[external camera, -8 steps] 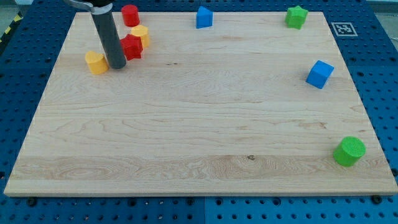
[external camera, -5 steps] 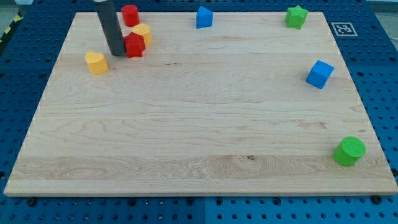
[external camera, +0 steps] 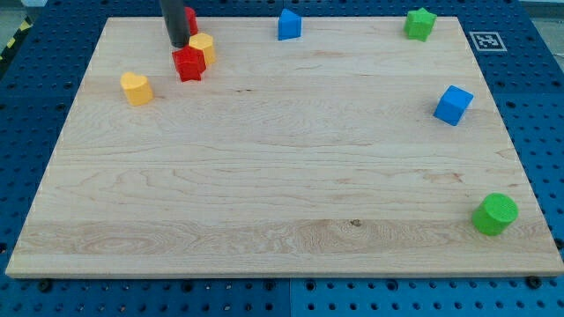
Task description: Slide the yellow hexagon to the bottom center
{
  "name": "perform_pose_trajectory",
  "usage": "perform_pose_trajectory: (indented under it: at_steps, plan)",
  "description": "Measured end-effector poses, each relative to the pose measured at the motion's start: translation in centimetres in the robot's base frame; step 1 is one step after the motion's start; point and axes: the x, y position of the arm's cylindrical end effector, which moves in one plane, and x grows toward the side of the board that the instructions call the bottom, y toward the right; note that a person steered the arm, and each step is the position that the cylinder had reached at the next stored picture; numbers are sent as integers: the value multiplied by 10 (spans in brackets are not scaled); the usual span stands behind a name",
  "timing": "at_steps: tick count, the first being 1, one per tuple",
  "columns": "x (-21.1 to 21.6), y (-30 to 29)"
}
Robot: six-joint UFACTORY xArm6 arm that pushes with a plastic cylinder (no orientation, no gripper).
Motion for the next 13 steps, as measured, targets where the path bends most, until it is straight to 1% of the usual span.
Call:
perform_pose_trajectory:
  at_steps: [1, 2, 3, 4, 6, 7, 9, 10, 11, 13]
  plan:
    - [10, 16]
    - [36, 25]
    - [51, 45]
    - [51, 70]
    - [48, 83]
    - [34, 84]
    - [31, 122]
    - [35, 131]
    - [52, 129]
    - [105, 128]
